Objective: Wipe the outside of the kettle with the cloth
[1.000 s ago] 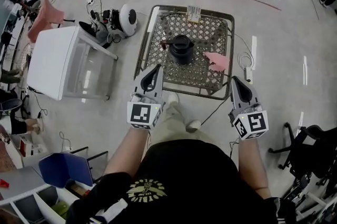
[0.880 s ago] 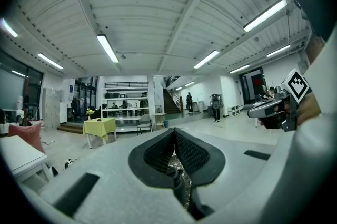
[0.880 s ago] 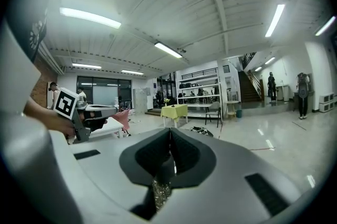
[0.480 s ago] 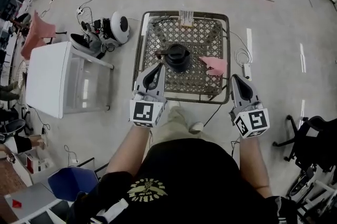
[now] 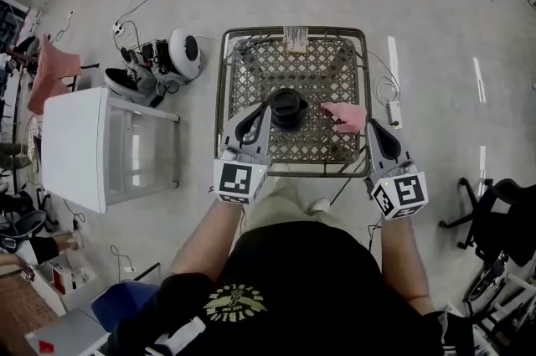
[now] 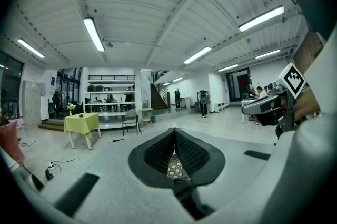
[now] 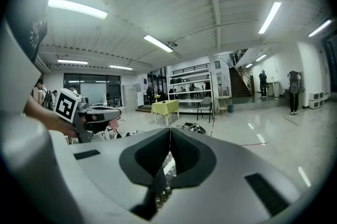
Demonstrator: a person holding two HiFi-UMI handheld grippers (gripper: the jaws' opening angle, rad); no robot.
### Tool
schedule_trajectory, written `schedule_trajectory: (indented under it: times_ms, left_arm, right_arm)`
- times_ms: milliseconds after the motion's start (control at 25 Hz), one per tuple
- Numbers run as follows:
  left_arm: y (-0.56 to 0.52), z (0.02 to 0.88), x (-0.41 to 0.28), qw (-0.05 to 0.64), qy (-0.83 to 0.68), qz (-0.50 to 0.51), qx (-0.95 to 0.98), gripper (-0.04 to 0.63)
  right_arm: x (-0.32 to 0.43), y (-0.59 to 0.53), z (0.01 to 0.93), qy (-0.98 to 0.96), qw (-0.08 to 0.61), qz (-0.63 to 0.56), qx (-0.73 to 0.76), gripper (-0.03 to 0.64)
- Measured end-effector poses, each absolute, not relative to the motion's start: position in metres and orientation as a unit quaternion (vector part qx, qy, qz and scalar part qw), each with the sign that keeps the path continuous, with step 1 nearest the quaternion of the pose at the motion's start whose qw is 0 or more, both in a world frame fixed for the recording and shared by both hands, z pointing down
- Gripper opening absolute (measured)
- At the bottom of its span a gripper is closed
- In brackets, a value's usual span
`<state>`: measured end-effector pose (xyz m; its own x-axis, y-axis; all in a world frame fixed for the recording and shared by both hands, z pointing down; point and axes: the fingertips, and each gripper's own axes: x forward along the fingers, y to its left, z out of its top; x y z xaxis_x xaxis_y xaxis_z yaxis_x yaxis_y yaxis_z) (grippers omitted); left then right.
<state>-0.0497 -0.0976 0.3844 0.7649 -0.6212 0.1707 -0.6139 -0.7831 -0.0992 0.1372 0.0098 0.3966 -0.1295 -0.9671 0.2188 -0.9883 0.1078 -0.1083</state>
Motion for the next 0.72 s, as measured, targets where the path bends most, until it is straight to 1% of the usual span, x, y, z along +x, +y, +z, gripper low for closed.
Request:
schedule_trajectory:
  times_ms: [240,520,720]
  left_arm:
    - [-0.123,0.402,-0.034,0.009,0.287,-0.107,-0.952,0.009]
    - [-0.153,0.436,-0.005,-0.013,0.226,-0.120,-0.967,0.009]
    - [-0.173,0.463,0.023,-0.006,0.186,-0.137,-0.973,0.009]
  right_arm:
    - [0.132,-0.022,0.406,-0.729,0.063,0.126,0.670,0.011]
    - [0.130,-0.046,0.420,-0.700,0.108,0.150,0.690,0.012]
    - [0.138,-0.044,0.428,-0.667,0.130,0.172,0.713,0.012]
